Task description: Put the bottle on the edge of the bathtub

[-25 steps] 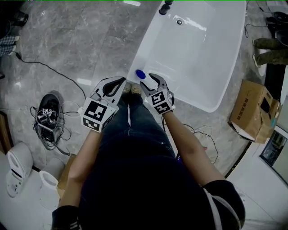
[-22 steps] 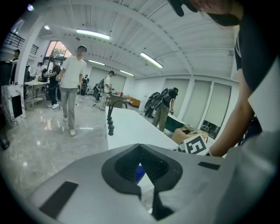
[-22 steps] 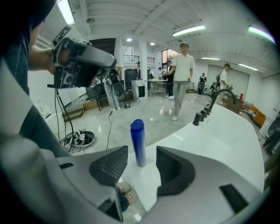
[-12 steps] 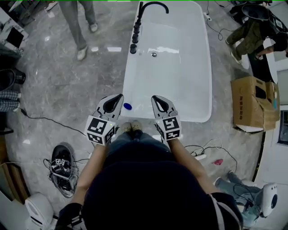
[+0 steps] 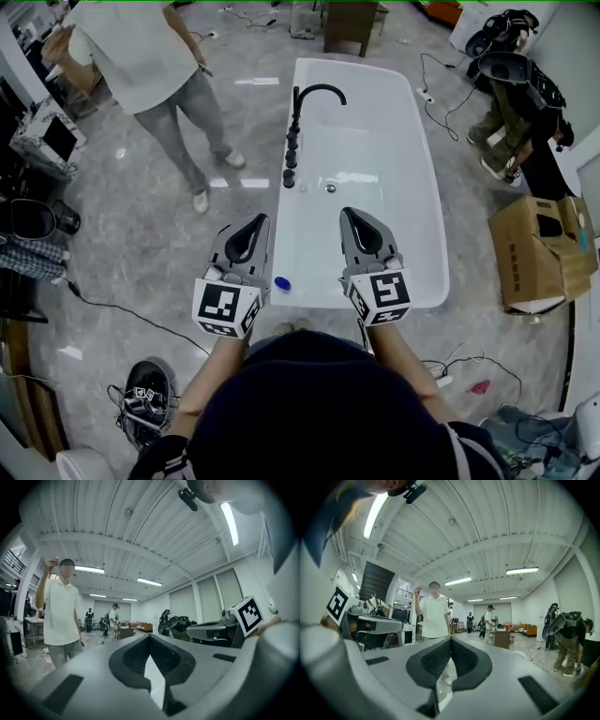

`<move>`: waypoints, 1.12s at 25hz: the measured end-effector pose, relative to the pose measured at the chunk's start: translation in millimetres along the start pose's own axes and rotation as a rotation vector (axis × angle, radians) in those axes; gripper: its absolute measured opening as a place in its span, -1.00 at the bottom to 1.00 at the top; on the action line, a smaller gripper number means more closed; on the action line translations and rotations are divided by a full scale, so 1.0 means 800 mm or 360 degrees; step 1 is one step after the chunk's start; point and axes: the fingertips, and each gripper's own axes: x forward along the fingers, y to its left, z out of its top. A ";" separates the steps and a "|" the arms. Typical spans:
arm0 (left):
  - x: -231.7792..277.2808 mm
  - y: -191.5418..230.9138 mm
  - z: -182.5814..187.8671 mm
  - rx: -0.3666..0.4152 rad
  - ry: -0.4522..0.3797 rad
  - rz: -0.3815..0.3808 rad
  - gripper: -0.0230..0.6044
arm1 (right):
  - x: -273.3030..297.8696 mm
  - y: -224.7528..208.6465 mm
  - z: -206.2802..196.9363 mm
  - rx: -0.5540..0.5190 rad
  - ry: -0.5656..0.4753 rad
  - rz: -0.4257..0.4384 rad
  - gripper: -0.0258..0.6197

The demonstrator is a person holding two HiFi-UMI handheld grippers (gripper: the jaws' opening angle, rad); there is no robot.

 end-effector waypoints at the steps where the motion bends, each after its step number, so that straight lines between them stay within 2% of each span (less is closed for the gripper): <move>1: -0.002 0.001 0.014 0.0007 -0.0030 0.0024 -0.85 | -0.002 -0.001 0.015 0.0000 -0.0036 -0.0006 -0.83; 6: -0.020 0.019 0.066 0.0036 -0.0158 0.0171 -0.85 | -0.006 0.006 0.072 -0.0027 -0.0163 -0.0025 -0.83; 10: -0.025 0.022 0.074 0.0033 -0.0186 0.0224 -0.85 | -0.008 0.012 0.085 -0.0054 -0.0192 -0.0008 -0.83; 28: -0.030 0.019 0.073 0.0067 -0.0162 0.0220 -0.85 | -0.010 0.025 0.083 -0.0065 -0.0172 -0.0010 -0.83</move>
